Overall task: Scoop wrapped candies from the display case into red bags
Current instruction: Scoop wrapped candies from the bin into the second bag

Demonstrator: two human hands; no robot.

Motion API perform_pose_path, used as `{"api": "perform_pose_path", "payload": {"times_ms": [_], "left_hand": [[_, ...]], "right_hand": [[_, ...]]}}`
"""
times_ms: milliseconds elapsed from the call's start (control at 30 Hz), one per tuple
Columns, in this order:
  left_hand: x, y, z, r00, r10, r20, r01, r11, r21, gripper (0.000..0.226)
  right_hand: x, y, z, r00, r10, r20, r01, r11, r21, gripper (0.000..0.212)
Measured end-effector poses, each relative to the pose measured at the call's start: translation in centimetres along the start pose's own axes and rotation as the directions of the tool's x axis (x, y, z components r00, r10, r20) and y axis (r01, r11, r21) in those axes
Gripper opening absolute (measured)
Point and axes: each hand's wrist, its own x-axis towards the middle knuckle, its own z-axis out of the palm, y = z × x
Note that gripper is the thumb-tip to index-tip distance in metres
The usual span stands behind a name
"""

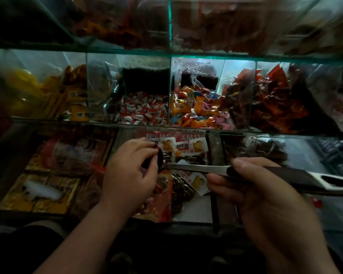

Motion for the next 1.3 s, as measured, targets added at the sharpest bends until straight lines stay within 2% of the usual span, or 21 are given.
{"api": "perform_pose_path", "payload": {"times_ms": [133, 200, 300, 367, 433, 500, 567, 633, 667, 700, 800, 867, 967, 1033, 1067, 1100, 1133, 1167, 1200, 1233, 1300], "left_hand": [[5.4, 1.3, 0.6, 0.991, 0.137, 0.005, -0.136, 0.989, -0.053, 0.017], [8.1, 2.3, 1.5, 0.984, 0.173, 0.036, -0.169, 0.982, -0.081, 0.021], [10.9, 3.7, 3.0, 0.989, 0.122, 0.083, -0.106, 0.979, -0.175, 0.031], [11.8, 4.1, 3.8, 0.997, 0.046, 0.066, -0.026, 0.963, -0.266, 0.032], [11.9, 3.9, 4.7, 0.997, -0.026, 0.076, 0.049, 0.949, -0.312, 0.034], [11.5, 3.7, 5.7, 0.986, -0.066, 0.156, 0.109, 0.952, -0.287, 0.039], [10.9, 3.6, 6.6, 0.963, -0.089, 0.253, 0.154, 0.956, -0.250, 0.046], [10.5, 3.5, 7.3, 0.940, -0.121, 0.319, 0.201, 0.952, -0.232, 0.053], [10.3, 3.4, 7.5, 0.939, -0.130, 0.319, 0.211, 0.949, -0.236, 0.053], [10.2, 3.3, 7.6, 0.944, -0.132, 0.302, 0.213, 0.944, -0.252, 0.050], [10.2, 2.6, 7.4, 0.947, -0.162, 0.279, 0.246, 0.922, -0.300, 0.046], [10.4, 2.4, 7.2, 0.937, -0.185, 0.295, 0.282, 0.901, -0.329, 0.049], [10.3, 2.4, 7.0, 0.925, -0.194, 0.326, 0.315, 0.873, -0.373, 0.062], [10.1, 2.7, 6.6, 0.927, -0.177, 0.331, 0.308, 0.864, -0.399, 0.069], [10.0, 2.9, 6.4, 0.932, -0.170, 0.320, 0.296, 0.864, -0.406, 0.072], [9.8, 3.0, 6.1, 0.939, -0.168, 0.300, 0.286, 0.867, -0.408, 0.074], [9.5, 3.2, 5.7, 0.946, -0.172, 0.274, 0.275, 0.872, -0.405, 0.075], [9.1, 3.4, 5.2, 0.955, -0.174, 0.240, 0.260, 0.881, -0.396, 0.076], [8.5, 3.5, 4.5, 0.965, -0.172, 0.198, 0.237, 0.894, -0.380, 0.076], [7.8, 3.5, 3.7, 0.974, -0.165, 0.152, 0.210, 0.908, -0.362, 0.075], [5.9, 3.1, 1.5, 0.986, -0.148, 0.073, 0.164, 0.930, -0.329, 0.072]], "right_hand": [[0.3, -1.8, -0.2, 0.993, -0.006, -0.114, 0.024, 0.987, 0.162, 0.004], [0.7, -2.5, -0.3, 0.985, -0.018, -0.172, 0.055, 0.976, 0.210, 0.012], [1.6, -3.7, -0.3, 0.964, -0.083, -0.251, 0.143, 0.963, 0.231, 0.027], [2.5, -4.1, 0.0, 0.947, -0.157, -0.279, 0.227, 0.944, 0.240, 0.020], [4.1, -3.8, 0.1, 0.910, -0.276, -0.310, 0.324, 0.939, 0.116, 0.016], [5.9, -2.9, -0.2, 0.877, -0.401, -0.265, 0.359, 0.913, -0.192, 0.012], [7.3, -2.4, -0.6, 0.864, -0.490, -0.112, 0.389, 0.793, -0.470, 0.017], [7.1, -1.9, -1.3, 0.742, -0.632, 0.224, 0.609, 0.495, -0.620, 0.023], [6.6, -1.5, -1.6, 0.679, -0.633, 0.371, 0.678, 0.346, -0.649, 0.025], [6.4, -1.1, -1.8, 0.649, -0.605, 0.461, 0.712, 0.269, -0.649, 0.026], [6.5, 0.0, -2.4, 0.588, -0.663, 0.464, 0.660, 0.061, -0.749, 0.023], [6.5, -0.2, -2.3, 0.556, -0.717, 0.420, 0.665, 0.081, -0.742, 0.025], [3.7, 0.5, -1.7, 0.458, -0.813, 0.359, 0.734, 0.118, -0.669, 0.016], [3.1, -0.6, -1.0, 0.477, -0.827, 0.297, 0.726, 0.180, -0.664, 0.011], [3.4, -1.6, -0.7, 0.598, -0.749, 0.286, 0.683, 0.289, -0.671, 0.013], [4.1, -2.4, -0.5, 0.798, -0.528, 0.291, 0.563, 0.478, -0.674, 0.025], [4.2, -2.8, -0.3, 0.914, -0.286, 0.289, 0.406, 0.615, -0.676, 0.036], [3.7, -2.7, -0.3, 0.925, -0.225, 0.306, 0.373, 0.693, -0.618, 0.035], [2.8, -2.0, -0.3, 0.880, -0.389, 0.274, 0.476, 0.715, -0.512, 0.023], [1.7, -1.4, -0.4, 0.807, -0.568, 0.163, 0.583, 0.720, -0.377, 0.011], [-0.3, -0.5, -1.3, 0.760, -0.639, 0.119, 0.650, 0.748, -0.133, 0.005]]}}
